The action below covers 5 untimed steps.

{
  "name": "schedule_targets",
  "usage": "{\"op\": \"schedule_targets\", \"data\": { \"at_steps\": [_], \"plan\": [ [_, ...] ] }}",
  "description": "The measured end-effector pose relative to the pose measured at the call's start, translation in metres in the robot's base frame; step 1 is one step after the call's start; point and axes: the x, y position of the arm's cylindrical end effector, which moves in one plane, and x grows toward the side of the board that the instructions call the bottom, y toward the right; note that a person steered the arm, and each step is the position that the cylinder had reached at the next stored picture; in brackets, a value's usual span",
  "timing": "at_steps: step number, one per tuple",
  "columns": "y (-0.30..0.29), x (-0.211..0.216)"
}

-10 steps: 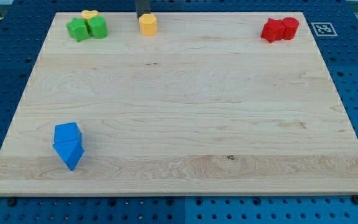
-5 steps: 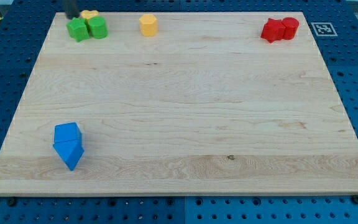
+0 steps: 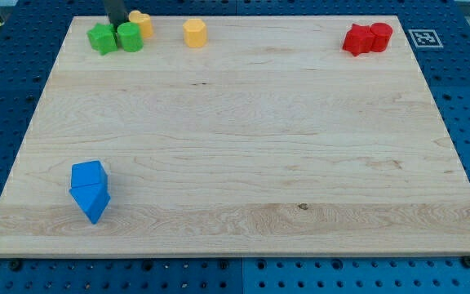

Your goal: Move the yellow heart closer to the yellow hexagon

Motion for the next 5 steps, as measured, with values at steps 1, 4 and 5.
{"op": "schedule_targets", "data": {
  "at_steps": [1, 4, 5],
  "plan": [
    [0.022, 0.003],
    [-0.001, -0.035],
    [0.028, -0.035]
  ]
}}
